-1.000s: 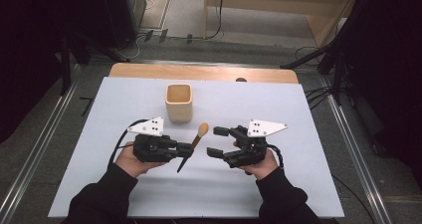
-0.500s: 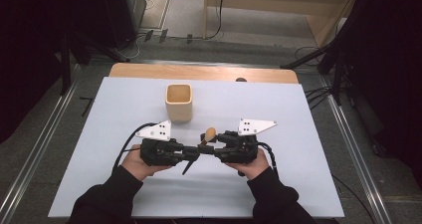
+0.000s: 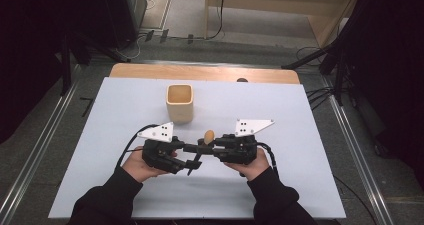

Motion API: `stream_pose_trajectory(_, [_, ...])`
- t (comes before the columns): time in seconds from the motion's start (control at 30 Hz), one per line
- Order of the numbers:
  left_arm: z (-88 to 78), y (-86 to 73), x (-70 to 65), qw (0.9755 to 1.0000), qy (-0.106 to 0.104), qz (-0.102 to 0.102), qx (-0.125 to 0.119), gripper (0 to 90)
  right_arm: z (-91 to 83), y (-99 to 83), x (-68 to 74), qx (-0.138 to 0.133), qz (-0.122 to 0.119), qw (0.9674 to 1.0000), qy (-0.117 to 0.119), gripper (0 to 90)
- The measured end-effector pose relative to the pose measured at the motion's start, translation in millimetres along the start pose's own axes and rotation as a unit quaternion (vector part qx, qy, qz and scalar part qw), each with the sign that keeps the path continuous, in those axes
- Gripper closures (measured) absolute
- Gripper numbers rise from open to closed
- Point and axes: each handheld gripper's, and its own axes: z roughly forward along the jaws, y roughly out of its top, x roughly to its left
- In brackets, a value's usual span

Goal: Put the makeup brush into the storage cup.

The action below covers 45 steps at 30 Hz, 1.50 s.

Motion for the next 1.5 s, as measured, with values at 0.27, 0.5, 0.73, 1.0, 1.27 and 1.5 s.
stream_pose_trajectory(0.27, [9.1,-9.0,0.8,1.0000,-0.007,-0.004,-0.003,27.5,0.4,6.0,3.9,0.024,-0.015,0.9996,-0.004,76.8])
stream_pose_trajectory(0.5, [12.7,-8.2,-2.9,0.9997,0.009,0.002,-0.024,46.5,1.1,10.4,3.8,0.038,-0.025,0.9990,-0.002,76.7])
stream_pose_trajectory(0.73, [11.0,-7.8,1.1,0.9994,-0.001,-0.018,-0.030,62.8,3.8,12.7,2.7,0.052,-0.027,0.9983,0.003,76.7])
stream_pose_trajectory(1.0, [9.6,-7.6,1.8,0.9994,0.001,-0.017,-0.032,74.0,5.2,13.8,1.6,0.054,-0.026,0.9982,0.003,76.7])
stream_pose_trajectory(1.27, [10.7,-6.6,0.4,0.9996,0.000,-0.005,-0.029,78.4,5.1,13.6,0.1,0.055,-0.017,0.9983,0.010,76.2])
stream_pose_trajectory(1.5, [9.5,-6.3,0.2,0.9995,-0.003,0.000,-0.032,79.3,5.3,14.0,0.7,0.056,-0.021,0.9982,0.011,75.8])
